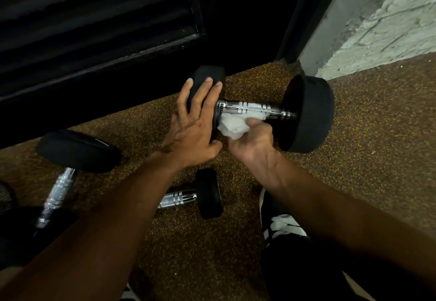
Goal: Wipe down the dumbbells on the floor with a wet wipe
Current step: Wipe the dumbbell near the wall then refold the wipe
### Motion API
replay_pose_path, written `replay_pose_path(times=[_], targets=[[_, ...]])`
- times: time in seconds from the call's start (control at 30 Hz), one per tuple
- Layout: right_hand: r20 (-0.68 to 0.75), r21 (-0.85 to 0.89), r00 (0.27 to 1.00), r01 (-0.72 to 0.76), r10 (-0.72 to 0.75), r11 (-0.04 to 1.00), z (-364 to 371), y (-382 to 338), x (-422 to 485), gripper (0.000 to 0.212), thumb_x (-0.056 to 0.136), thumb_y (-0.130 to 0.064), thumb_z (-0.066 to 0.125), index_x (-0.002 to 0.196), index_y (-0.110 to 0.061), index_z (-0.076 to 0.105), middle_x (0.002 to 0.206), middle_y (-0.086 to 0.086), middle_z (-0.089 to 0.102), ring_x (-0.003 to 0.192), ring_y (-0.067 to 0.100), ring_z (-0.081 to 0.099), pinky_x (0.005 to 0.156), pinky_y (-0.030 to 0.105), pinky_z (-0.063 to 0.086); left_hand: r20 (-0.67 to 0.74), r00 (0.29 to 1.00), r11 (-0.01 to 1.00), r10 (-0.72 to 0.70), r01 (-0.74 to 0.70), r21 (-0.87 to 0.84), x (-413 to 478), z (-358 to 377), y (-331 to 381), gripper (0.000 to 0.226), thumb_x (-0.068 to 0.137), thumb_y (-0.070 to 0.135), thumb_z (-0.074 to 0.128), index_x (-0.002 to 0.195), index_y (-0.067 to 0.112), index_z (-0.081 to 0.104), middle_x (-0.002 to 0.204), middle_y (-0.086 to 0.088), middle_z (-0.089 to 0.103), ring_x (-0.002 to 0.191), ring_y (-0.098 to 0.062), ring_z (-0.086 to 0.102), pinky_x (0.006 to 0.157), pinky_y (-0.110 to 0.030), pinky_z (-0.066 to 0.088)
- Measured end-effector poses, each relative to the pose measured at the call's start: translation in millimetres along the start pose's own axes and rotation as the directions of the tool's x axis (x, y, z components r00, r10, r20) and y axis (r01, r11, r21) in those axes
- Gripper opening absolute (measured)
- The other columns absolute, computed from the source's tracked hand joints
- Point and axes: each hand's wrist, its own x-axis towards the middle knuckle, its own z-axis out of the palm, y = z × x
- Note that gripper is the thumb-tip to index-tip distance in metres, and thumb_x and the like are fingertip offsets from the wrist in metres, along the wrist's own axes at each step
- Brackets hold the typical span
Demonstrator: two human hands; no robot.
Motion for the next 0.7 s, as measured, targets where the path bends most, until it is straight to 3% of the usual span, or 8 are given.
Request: replay_pose_path(times=[0.13,0.23,0.3,0.37,0.43,0.47,0.63,0.7], targets=[[0.196,-0.007,0.98,0.035,-0.033,0.999,-12,-14,-21,0.041,0.093,-0.014,0.042,0.129,-0.001,0.056,0.112,0.016,0.07,0.083,0.026,0.071,0.062,0.032,0.06,0.004,1.0,1.0,-0.005,0.005,-0.021,3,-1,0,0.12,0.068,0.04,0.071,0.159,0.023,-0.006,0.166,0.005,-0.011,0.151,-0.033,-0.017,0.103,-0.062,0.04],[0.343,-0.095,0.903,0.306,-0.257,0.947,14,-52,-44,0.035,0.091,-0.007,0.043,0.123,0.001,0.056,0.099,0.009,0.069,0.078,0.022,0.07,0.056,0.029,0.057,0.026,1.0,0.999,-0.002,0.003,-0.035,4,-4,1,0.123,0.067,0.039,0.073,0.157,0.027,-0.01,0.165,0.009,-0.013,0.151,-0.033,-0.019,0.107,-0.064,0.037],[0.404,-0.471,0.777,0.629,-0.483,0.618,36,-77,-49,0.02,0.091,-0.01,0.047,0.097,-0.009,0.066,0.082,-0.006,0.069,0.078,0.014,0.066,0.065,0.032,0.057,0.026,1.0,0.999,-0.003,0.004,-0.043,3,-4,2,0.123,0.067,0.04,0.073,0.157,0.027,-0.01,0.164,0.011,-0.014,0.151,-0.033,-0.019,0.106,-0.066,0.036],[0.594,-0.76,0.677,0.649,-0.434,-0.028,54,-91,-47,0.021,0.094,-0.028,0.046,0.084,-0.023,0.063,0.082,-0.013,0.066,0.082,0.012,0.062,0.081,0.038,0.053,0.022,1.0,0.999,-0.004,0.005,-0.037,2,-4,3,0.123,0.068,0.04,0.074,0.158,0.026,-0.009,0.163,0.012,-0.014,0.151,-0.033,-0.019,0.105,-0.068,0.036],[0.628,-0.718,0.762,0.489,-0.159,-0.496,67,-89,-34,0.029,0.097,-0.044,0.039,0.098,-0.024,0.06,0.095,-0.007,0.058,0.088,0.016,0.055,0.085,0.035,0.042,0.02,1.0,1.0,-0.003,0.003,-0.024,1,-3,4,0.123,0.068,0.041,0.073,0.158,0.025,-0.008,0.164,0.011,-0.014,0.151,-0.034,-0.019,0.104,-0.068,0.038],[0.581,-0.654,0.813,0.441,-0.035,-0.615,70,-86,-24,0.027,0.097,-0.046,0.038,0.094,-0.025,0.054,0.091,-0.004,0.055,0.083,0.016,0.052,0.081,0.035,0.039,0.015,1.0,1.0,0.001,-0.001,-0.019,0,-2,3,0.123,0.068,0.042,0.073,0.158,0.024,-0.008,0.164,0.009,-0.014,0.151,-0.034,-0.018,0.104,-0.067,0.038],[0.44,-0.663,0.891,0.409,0.115,-0.627,79,-75,10,0.013,0.092,-0.02,0.047,0.088,-0.014,0.058,0.079,0.0,0.053,0.07,0.012,0.05,0.063,0.025,0.039,-0.013,0.999,0.999,0.033,-0.033,-0.005,-5,1,1,0.119,0.068,0.049,0.067,0.16,0.02,-0.002,0.166,0.001,-0.009,0.152,-0.037,-0.013,0.1,-0.062,0.041],[0.362,-0.626,0.923,0.342,0.127,-0.701,78,-91,13,0.018,0.09,-0.015,0.049,0.097,-0.007,0.063,0.093,0.009,0.061,0.084,0.024,0.058,0.071,0.032,0.046,-0.019,0.999,0.999,0.039,-0.039,0.01,-6,2,0,0.118,0.067,0.054,0.063,0.16,0.019,-0.001,0.167,-0.002,-0.007,0.152,-0.037,-0.011,0.1,-0.062,0.042]])
